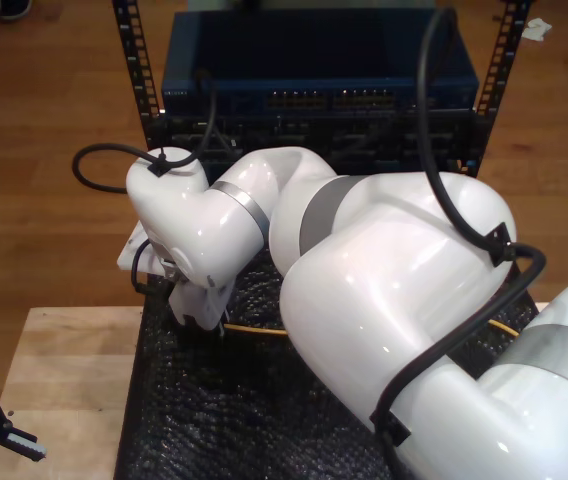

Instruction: Grab the cable and plug it in

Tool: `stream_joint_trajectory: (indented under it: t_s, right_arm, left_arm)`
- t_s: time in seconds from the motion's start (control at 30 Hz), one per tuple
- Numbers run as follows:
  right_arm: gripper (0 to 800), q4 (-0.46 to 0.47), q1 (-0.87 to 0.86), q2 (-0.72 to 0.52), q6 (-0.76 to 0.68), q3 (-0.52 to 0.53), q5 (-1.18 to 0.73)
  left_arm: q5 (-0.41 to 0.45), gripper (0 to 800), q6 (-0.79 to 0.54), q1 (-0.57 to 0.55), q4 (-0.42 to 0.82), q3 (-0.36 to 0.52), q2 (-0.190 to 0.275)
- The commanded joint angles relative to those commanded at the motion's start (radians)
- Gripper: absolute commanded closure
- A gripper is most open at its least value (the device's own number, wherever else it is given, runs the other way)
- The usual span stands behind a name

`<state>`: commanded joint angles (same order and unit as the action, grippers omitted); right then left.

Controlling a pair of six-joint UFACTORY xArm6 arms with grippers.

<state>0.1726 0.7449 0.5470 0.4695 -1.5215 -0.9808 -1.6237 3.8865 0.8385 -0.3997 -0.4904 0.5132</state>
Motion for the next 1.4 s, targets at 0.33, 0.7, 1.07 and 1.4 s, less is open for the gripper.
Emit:
stream_joint_trajectory:
  t_s: [0.33, 0.7, 1.07, 1.4]
  right_arm:
    - [797, -0.014, -0.005, -0.025, 0.193, -0.048, -0.049]
    - [797, -0.144, -0.026, -0.13, 0.407, -0.048, -0.176]
    - [797, -0.215, -0.101, -0.292, 0.542, 0.031, -0.285]
    - [797, -0.384, -0.226, -0.5, 0.71, 0.245, -0.285]
  left_arm:
    - [-0.006, 0, 0.0, 0.0, 0.0, -0.002, 0.0]
    - [-0.008, 0, 0.0, 0.0, -0.002, -0.008, 0.0]
    - [-0.04, 0, 0.0, -0.003, -0.025, -0.014, 0.0]
    - [-0.071, 0, 0.0, -0.018, -0.052, -0.037, -0.02]
